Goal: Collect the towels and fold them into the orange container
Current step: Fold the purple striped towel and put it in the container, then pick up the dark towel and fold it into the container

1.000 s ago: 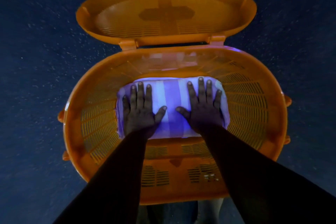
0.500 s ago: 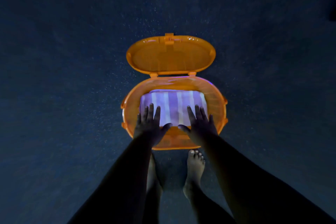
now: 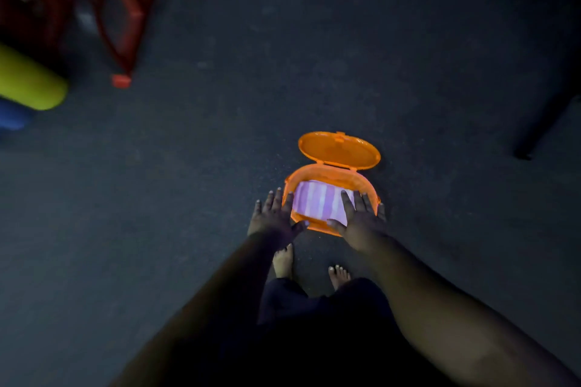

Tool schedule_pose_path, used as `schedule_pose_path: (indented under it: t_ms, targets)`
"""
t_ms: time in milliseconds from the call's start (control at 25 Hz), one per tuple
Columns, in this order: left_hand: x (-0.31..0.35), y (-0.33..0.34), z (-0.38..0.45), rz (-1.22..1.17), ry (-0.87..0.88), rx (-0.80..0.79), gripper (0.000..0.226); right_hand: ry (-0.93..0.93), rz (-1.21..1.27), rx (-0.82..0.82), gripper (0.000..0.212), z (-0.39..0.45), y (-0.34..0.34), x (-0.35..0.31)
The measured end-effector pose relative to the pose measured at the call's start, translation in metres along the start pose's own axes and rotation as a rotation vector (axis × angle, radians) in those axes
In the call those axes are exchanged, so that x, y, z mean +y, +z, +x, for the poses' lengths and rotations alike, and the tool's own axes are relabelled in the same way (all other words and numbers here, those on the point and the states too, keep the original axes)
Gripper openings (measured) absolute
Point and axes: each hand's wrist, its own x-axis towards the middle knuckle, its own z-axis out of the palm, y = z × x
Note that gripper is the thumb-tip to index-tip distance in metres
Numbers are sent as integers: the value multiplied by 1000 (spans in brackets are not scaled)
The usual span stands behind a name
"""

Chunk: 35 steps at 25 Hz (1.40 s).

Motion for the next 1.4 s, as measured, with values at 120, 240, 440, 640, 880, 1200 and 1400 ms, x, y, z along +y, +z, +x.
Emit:
schedule_pose_path:
  t_ms: [120,240,440,640,880,1200,1400]
  targets:
    - [-13,-1,-69,-21,-119,134,95,-191,-136,39,89,-28,-31,-26]
    - [-12,13,-135,-180,-301,207,94,-404,-290,82,92,-55,-54,-54]
    - [-24,56,-259,-439,-641,316,95,-709,-464,105,94,-117,-55,-142]
    - [-49,116,-388,-616,-946,432,95,-1020,-623,108,95,-211,-11,-250]
    - [-76,214,-553,-780,-1235,561,95,-1320,-754,70,95,-352,87,-362]
    - [-97,350,-762,-837,-1507,546,93,-1565,-790,-12,94,-551,233,-471]
    - [-121,411,-856,-875,-1650,555,94,-1714,-846,-60,94,-646,307,-535]
